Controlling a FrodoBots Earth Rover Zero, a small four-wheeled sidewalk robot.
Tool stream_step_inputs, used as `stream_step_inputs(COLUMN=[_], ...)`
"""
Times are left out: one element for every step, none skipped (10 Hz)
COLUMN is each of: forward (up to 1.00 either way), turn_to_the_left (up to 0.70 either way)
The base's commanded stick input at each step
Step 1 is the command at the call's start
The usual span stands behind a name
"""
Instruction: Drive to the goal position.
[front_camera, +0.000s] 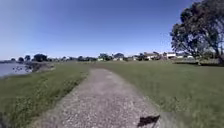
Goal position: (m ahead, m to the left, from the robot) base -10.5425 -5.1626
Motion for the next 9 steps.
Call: stream_step_inputs(forward=[0.7,0.7,0.7,0.7,0.7,0.7,0.7,0.7,0.7], turn_to_the_left=[0.0,0.0,0.0,0.0,0.0,0.0,0.0,0.0,0.0])
